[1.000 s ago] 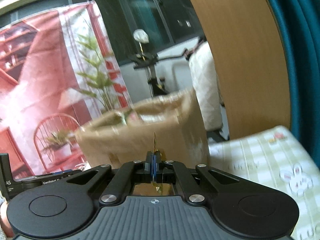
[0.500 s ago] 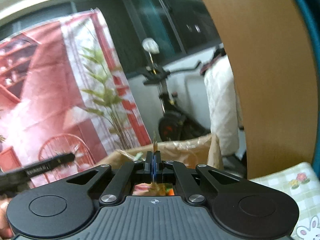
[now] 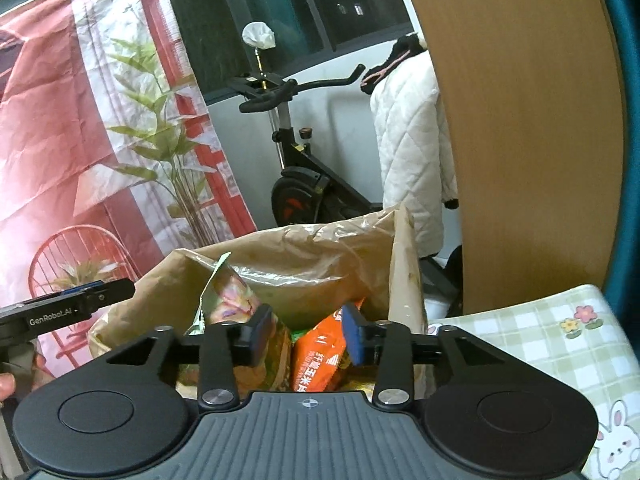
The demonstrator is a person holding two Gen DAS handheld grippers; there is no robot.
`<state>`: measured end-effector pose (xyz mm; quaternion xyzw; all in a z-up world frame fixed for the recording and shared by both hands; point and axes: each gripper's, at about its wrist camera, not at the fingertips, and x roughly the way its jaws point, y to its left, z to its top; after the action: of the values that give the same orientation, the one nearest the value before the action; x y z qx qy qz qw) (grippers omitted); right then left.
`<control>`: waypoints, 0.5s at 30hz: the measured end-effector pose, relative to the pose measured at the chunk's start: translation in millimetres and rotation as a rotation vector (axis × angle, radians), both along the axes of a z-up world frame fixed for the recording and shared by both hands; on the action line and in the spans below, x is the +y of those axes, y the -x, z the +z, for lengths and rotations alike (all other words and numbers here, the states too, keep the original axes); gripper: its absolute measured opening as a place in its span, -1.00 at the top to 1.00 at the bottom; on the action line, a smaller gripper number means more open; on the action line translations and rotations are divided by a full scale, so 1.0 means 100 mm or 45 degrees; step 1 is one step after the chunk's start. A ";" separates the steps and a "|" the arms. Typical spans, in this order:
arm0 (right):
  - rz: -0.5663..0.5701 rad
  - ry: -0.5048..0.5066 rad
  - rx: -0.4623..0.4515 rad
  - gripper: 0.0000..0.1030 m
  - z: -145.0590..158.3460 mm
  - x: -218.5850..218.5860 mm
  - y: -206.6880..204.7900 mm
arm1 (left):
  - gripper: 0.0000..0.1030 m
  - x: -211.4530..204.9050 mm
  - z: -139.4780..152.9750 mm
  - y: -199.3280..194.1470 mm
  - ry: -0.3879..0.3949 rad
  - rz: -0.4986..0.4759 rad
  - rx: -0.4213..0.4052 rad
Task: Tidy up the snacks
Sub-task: 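Carry the jerky packet over the box and open the left tool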
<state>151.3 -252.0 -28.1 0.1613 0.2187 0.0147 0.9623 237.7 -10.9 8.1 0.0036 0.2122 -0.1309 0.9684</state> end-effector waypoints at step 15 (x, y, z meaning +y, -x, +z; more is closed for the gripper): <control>0.055 0.169 -0.020 -0.65 -0.12 0.04 0.80 | -0.34 0.30 -0.19 0.75 0.087 -0.054 0.121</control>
<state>71.2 -247.9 -39.9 0.0924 0.2151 0.0221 0.9720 162.6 19.1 -10.6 -0.0313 0.2531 -0.1587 0.9538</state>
